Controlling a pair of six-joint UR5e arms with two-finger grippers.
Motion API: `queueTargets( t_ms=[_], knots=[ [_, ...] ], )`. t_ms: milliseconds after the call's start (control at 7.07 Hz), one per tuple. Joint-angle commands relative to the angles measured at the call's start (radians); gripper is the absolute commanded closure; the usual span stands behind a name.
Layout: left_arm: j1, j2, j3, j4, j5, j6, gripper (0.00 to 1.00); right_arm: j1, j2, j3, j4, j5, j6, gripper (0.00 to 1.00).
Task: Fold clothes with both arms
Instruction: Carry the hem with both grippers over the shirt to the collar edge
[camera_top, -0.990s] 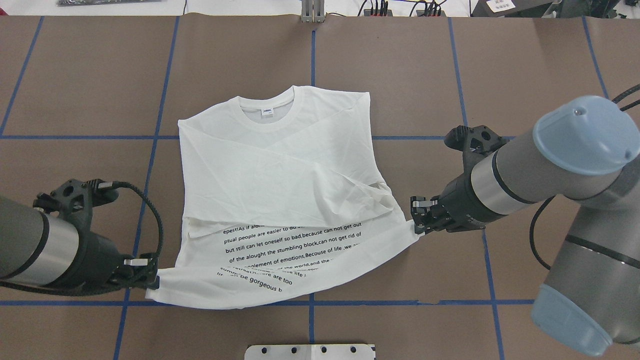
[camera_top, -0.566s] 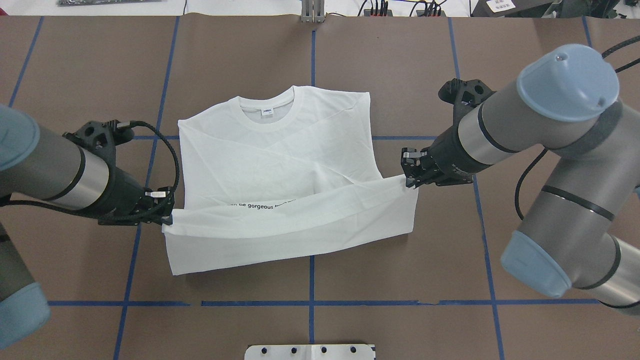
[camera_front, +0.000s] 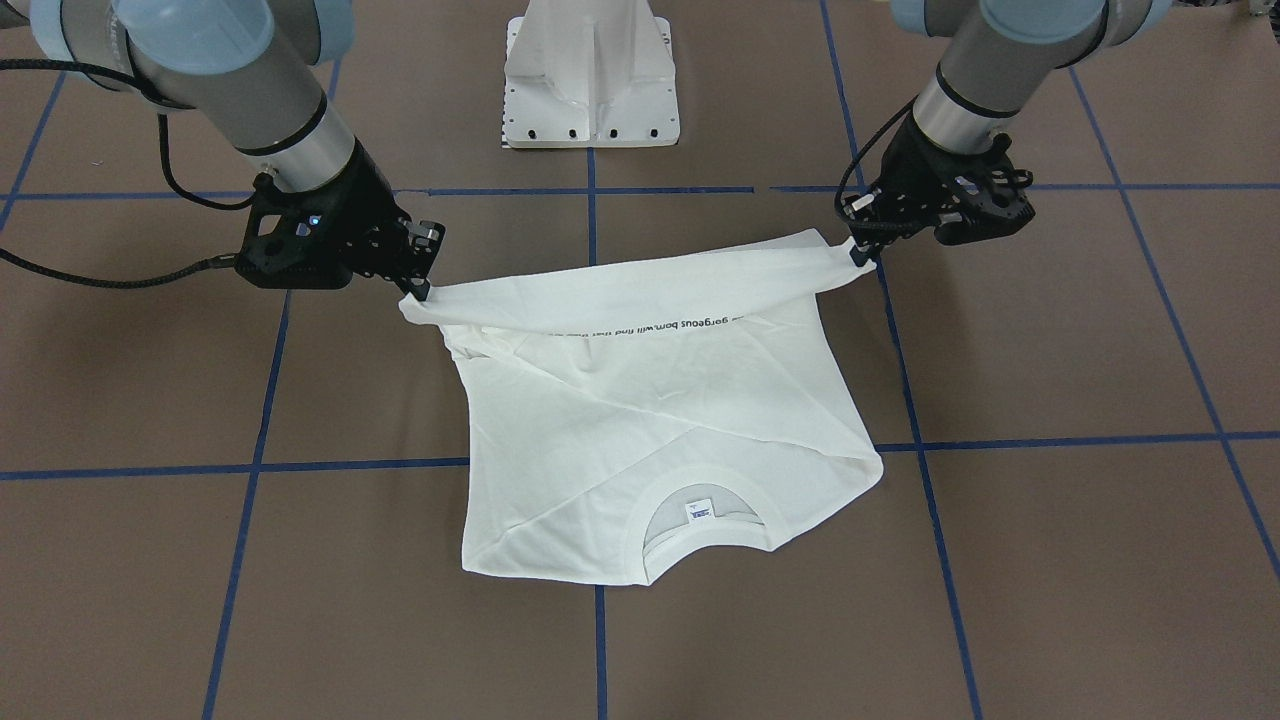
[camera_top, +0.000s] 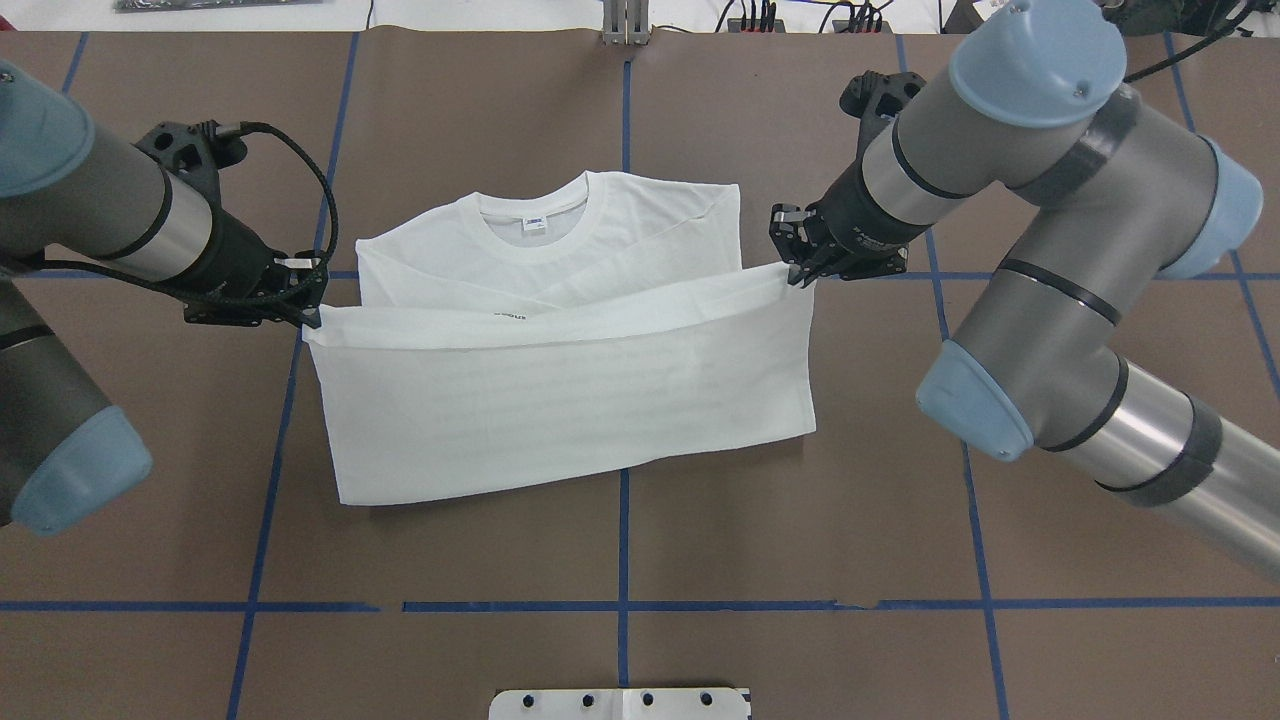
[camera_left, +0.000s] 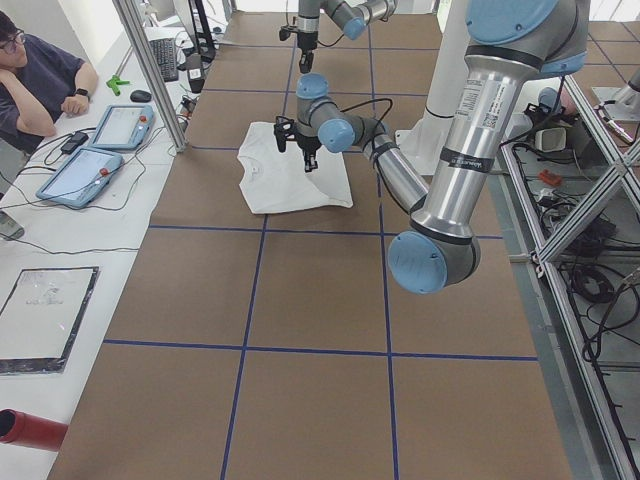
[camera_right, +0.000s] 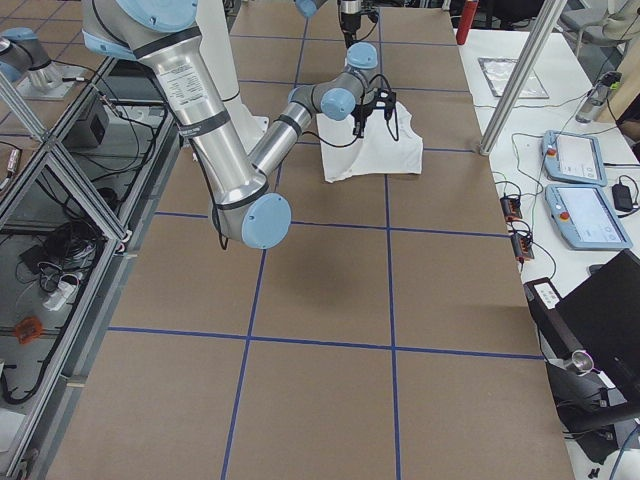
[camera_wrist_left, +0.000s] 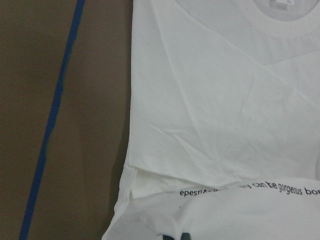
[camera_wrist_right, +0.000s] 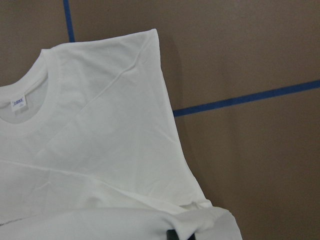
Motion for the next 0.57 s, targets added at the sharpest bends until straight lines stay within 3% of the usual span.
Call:
queueTargets(
  t_ms=[0,141,424],
  knots=[
    [-0.030,-0.029,0.096,-0.057,-0.003,0.029,1.00,0.034,0.082,-0.229,0.196,-0.010,-0.027,1.00],
    [-0.030,-0.031,0.158,-0.123,-0.003,0.029,1.00,0.038,0.132,-0.338,0.255,-0.028,-0.027,1.00],
    [-0.030,-0.043,0.241,-0.203,0.000,0.029,1.00,0.038,0.221,-0.461,0.264,-0.047,-0.030,1.00]
  ],
)
